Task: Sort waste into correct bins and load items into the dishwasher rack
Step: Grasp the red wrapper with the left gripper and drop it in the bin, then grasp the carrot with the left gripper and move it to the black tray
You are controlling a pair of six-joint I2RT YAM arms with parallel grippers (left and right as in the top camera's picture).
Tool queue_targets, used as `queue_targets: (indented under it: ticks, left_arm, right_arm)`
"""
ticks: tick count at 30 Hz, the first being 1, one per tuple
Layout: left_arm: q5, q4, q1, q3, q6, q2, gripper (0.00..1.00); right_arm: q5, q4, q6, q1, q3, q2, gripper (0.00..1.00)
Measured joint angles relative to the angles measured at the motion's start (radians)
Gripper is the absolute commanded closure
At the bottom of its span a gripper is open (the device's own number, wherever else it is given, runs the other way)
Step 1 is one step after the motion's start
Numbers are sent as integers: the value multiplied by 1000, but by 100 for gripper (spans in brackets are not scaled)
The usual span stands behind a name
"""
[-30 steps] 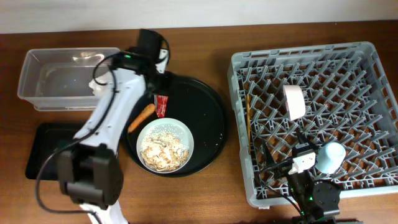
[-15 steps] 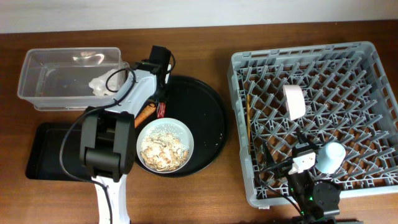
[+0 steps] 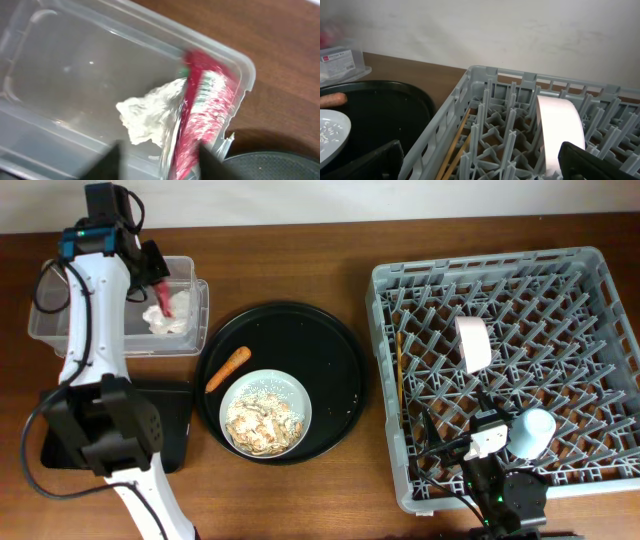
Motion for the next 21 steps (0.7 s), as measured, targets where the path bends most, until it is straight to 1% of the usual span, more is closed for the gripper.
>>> queue_targets:
  ticks: [3, 6, 7, 8, 9, 10, 11, 13, 14, 18, 20, 21]
  left_arm:
    - [18, -45, -7, 14, 5, 10, 23]
    - [49, -190, -32, 116, 43, -31, 32]
    - [56, -279, -64, 127, 63, -76, 38]
    - [56, -302, -88, 133, 74, -96, 43]
    - [56, -334, -120, 138, 98, -112, 44]
    - [56, -356, -157, 125, 130, -125, 47]
    - [55, -358, -218, 84, 171, -132, 48]
    - [17, -275, -306, -64, 249, -129, 48]
    - [7, -230, -320, -133, 269, -126, 48]
    - [-20, -46, -326, -427, 326, -115, 47]
    - [-27, 45, -326, -507, 353, -115, 44]
    - [-29, 122, -326, -561, 373, -116, 43]
  right_arm:
    - [0, 0, 0, 0, 0, 0, 2]
    - [0, 0, 0, 0, 0, 0, 2]
    - [0, 0, 0, 0, 0, 0, 2]
    - [0, 0, 0, 0, 0, 0, 2]
    - [0, 0, 0, 0, 0, 0, 2]
    - [0, 0, 0, 0, 0, 0, 2]
    - [0, 0, 0, 0, 0, 0, 2]
    - [0, 0, 0, 0, 0, 0, 2]
    - [0, 0, 0, 0, 0, 2, 2]
    - [0, 0, 0, 0, 0, 2, 2]
    - [0, 0, 0, 0, 0, 2, 2]
    - [0, 0, 0, 0, 0, 2, 2]
